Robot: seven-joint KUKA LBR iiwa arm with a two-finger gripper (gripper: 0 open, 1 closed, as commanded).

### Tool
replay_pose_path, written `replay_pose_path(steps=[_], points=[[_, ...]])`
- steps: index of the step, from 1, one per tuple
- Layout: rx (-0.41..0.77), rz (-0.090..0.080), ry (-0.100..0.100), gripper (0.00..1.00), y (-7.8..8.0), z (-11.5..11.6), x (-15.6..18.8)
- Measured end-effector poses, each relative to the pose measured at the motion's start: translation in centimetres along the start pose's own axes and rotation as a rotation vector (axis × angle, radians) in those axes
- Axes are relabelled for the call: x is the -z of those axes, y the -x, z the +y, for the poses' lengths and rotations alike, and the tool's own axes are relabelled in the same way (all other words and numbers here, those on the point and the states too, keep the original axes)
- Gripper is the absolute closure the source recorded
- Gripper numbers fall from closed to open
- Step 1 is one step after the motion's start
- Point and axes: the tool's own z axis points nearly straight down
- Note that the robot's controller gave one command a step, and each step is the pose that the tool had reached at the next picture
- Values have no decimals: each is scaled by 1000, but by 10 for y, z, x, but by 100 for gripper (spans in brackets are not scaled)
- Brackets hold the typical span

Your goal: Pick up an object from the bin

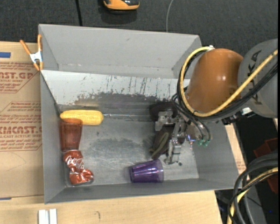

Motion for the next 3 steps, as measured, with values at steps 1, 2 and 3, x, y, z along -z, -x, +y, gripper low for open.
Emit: replay_pose_path(steps=[1,2,3], points=[[0,-8,0,0,2,0,4],[61,-15,-1,0,5,-5,-37],[91,-11,-1,0,11,-11,-86]])
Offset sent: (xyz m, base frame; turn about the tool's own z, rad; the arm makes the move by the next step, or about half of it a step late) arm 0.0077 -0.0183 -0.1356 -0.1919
